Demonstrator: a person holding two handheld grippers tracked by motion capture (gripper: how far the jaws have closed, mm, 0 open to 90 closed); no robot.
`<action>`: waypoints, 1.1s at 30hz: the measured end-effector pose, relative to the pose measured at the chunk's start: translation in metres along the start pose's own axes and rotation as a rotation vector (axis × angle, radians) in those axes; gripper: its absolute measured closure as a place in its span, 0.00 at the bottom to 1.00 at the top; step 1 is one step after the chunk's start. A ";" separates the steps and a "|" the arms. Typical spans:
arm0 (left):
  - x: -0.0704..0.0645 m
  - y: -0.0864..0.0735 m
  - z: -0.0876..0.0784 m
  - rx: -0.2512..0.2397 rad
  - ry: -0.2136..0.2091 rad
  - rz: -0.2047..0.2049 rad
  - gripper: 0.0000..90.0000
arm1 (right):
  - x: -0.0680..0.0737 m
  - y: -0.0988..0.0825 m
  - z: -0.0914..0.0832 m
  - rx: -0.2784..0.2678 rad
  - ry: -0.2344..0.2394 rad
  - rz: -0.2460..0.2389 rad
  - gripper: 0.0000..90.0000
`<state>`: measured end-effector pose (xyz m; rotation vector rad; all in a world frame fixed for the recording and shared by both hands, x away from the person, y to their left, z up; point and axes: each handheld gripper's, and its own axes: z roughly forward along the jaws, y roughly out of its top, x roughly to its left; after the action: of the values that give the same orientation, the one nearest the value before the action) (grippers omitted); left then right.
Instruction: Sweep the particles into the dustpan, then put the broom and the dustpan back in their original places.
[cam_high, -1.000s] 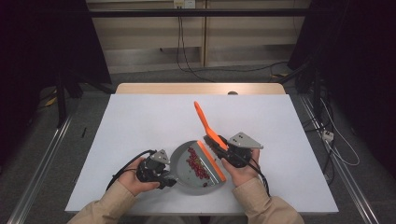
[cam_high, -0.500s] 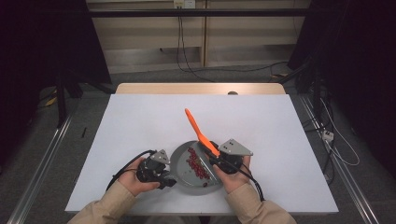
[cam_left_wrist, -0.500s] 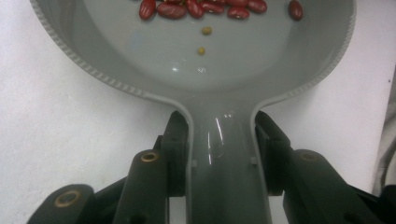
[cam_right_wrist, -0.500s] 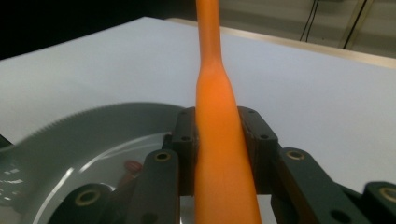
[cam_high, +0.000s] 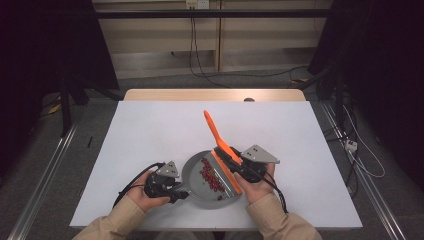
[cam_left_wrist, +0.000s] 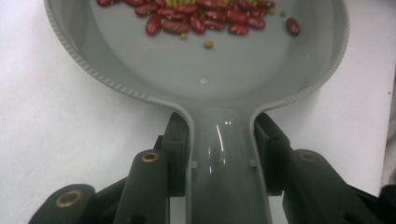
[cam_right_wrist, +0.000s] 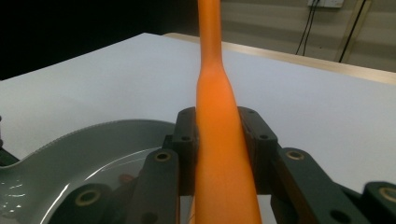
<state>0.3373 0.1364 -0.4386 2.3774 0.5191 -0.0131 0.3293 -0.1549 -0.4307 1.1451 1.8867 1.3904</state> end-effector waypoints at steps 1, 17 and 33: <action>-0.001 -0.001 0.001 -0.013 0.003 -0.004 0.71 | -0.003 0.000 -0.002 -0.001 -0.005 0.004 0.79; 0.007 -0.005 -0.012 -0.138 0.068 -0.044 0.71 | -0.034 0.006 -0.016 -0.005 -0.069 0.018 0.79; 0.046 -0.027 -0.043 -0.192 0.244 -0.251 0.71 | -0.094 -0.013 -0.053 0.037 -0.237 0.043 0.79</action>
<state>0.3638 0.1986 -0.4294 2.1250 0.8912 0.2072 0.3302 -0.2637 -0.4317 1.3136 1.7349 1.1886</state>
